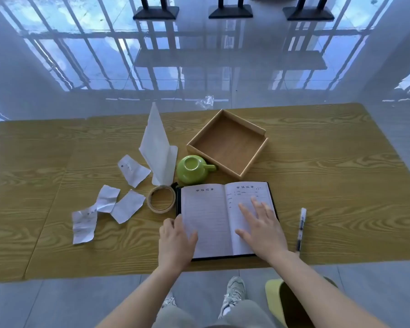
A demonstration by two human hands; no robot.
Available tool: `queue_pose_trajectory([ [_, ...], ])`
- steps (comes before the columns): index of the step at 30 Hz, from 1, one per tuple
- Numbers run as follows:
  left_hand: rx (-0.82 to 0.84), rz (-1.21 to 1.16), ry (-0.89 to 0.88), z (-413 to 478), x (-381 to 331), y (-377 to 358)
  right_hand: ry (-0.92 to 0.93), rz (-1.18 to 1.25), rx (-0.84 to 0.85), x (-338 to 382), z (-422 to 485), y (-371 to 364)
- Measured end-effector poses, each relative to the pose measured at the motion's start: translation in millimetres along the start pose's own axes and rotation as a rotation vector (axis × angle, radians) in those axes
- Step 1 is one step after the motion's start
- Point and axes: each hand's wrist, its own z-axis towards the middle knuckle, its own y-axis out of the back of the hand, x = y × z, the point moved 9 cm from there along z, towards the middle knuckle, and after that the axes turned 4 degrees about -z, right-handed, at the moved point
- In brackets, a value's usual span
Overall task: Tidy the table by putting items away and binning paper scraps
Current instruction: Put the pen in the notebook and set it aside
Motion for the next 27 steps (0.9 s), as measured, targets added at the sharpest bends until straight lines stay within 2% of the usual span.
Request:
queue_pose_trajectory([
  [2, 0.006, -0.132, 0.116, 1, 9, -3, -0.015, 0.007, 0.026, -5, 1, -6],
  [4, 0.008, -0.165, 0.172, 2, 13, -5, -0.021, -0.001, 0.028, -9, 1, -12],
  [9, 0.013, -0.234, 0.256, 9, 24, -4, -0.025, -0.032, 0.008, -14, 5, -21],
  [14, 0.008, -0.442, 0.35, 9, 32, -4, -0.021, -0.046, -0.003, -14, 4, -20],
  [18, -0.013, -0.586, 0.319, 7, 30, 3, -0.03, 0.012, 0.011, -15, 6, -16],
  [22, -0.036, -0.638, 0.214, 4, 16, 16, -0.077, 0.153, -0.026, -25, 7, -5],
  [27, -0.042, -0.651, 0.109, -2, -11, 27, -0.327, 0.491, -0.086, -61, 3, 3],
])
